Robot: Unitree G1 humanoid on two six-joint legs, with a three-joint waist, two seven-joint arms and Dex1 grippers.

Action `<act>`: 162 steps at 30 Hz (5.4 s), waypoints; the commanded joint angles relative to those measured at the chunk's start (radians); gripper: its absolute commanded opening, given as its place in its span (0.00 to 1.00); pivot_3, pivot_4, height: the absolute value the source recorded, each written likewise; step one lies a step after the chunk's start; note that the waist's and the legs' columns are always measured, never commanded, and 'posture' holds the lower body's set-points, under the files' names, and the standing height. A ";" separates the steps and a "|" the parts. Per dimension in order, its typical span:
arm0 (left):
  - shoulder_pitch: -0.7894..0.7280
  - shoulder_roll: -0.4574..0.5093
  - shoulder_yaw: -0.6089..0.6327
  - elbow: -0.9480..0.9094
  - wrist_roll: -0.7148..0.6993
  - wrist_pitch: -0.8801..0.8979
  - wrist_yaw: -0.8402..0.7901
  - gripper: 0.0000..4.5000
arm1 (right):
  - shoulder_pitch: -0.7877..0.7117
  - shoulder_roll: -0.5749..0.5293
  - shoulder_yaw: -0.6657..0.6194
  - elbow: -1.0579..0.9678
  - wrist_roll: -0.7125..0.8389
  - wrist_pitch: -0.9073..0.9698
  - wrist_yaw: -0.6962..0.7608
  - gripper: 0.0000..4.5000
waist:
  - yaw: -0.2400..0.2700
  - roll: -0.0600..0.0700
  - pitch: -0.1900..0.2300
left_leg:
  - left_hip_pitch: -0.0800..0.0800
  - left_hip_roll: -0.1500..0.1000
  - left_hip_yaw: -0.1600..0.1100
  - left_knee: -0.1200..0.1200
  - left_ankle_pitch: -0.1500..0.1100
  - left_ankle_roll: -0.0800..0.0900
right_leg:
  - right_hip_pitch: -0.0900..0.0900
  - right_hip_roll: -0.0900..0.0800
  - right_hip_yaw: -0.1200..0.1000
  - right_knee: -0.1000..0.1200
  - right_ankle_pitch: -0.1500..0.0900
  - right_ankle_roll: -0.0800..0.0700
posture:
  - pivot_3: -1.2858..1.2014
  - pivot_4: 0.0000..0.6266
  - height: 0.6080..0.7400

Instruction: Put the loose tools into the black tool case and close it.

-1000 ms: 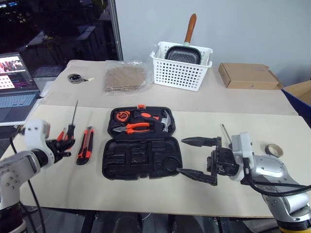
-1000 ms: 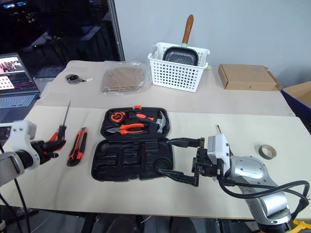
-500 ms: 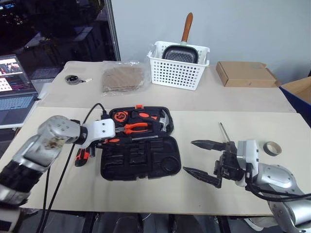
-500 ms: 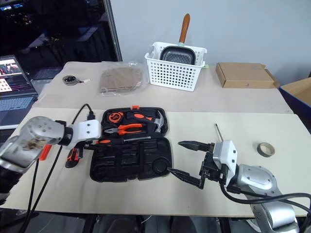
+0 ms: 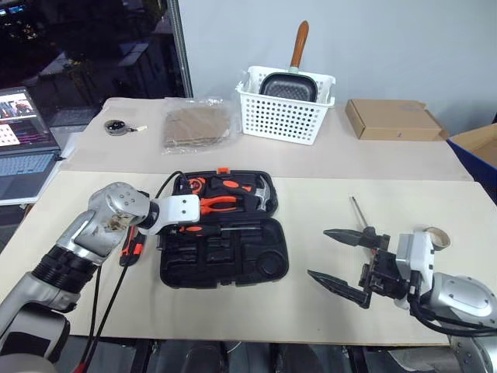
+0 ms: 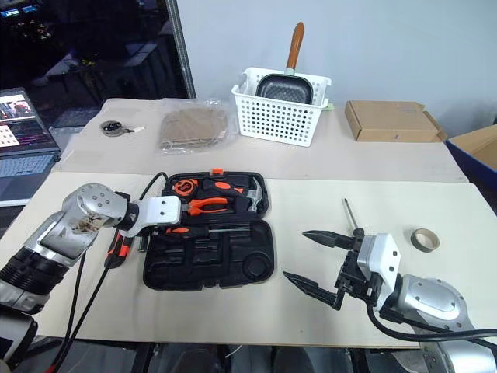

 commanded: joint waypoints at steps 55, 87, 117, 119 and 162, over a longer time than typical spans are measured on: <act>0.553 -0.133 0.646 -0.686 -0.852 0.325 0.232 0.64 | -0.411 -0.207 0.029 0.200 -0.093 0.808 -0.472 1.00 | -0.016 0.002 -0.002 | 0.006 0.000 0.002 0.000 0.001 -0.002 | 0.002 -0.001 0.005 0.006 0.000 -0.003 | 0.52 0.24 1.00; 1.006 -0.219 0.919 -0.725 -0.965 0.072 0.145 1.00 | -0.717 -0.155 0.369 0.217 -0.149 0.567 -0.064 0.15 | -0.050 0.002 -0.001 | 0.002 0.001 0.001 -0.002 0.000 -0.001 | -0.001 0.002 0.008 -0.001 0.001 0.000 | 0.52 0.24 1.00; 1.199 -0.177 1.165 -0.827 -1.098 0.117 0.316 1.00 | -1.129 0.233 0.919 0.696 -0.638 0.322 0.188 0.15 | -0.026 0.001 -0.001 | 0.006 0.003 0.001 -0.003 0.002 -0.003 | 0.000 -0.001 0.000 0.001 0.001 -0.007 | 0.52 0.24 1.00; 1.202 -0.174 1.168 -0.825 -1.102 0.122 0.312 1.00 | -1.132 0.246 0.909 0.719 -0.648 0.326 0.185 0.15 | -0.027 0.001 -0.001 | 0.007 0.003 0.001 -0.003 0.002 -0.003 | 0.001 -0.001 0.000 0.001 0.001 -0.008 | 0.52 0.24 1.00; 1.250 -0.184 1.190 -0.661 -0.976 0.069 0.089 1.00 | -0.783 0.383 0.514 0.460 -0.457 0.420 -0.084 0.00 | -0.023 0.001 -0.001 | -0.001 0.005 0.000 -0.008 0.001 -0.009 | -0.007 -0.001 -0.002 0.000 -0.001 -0.011 | 0.52 0.24 1.00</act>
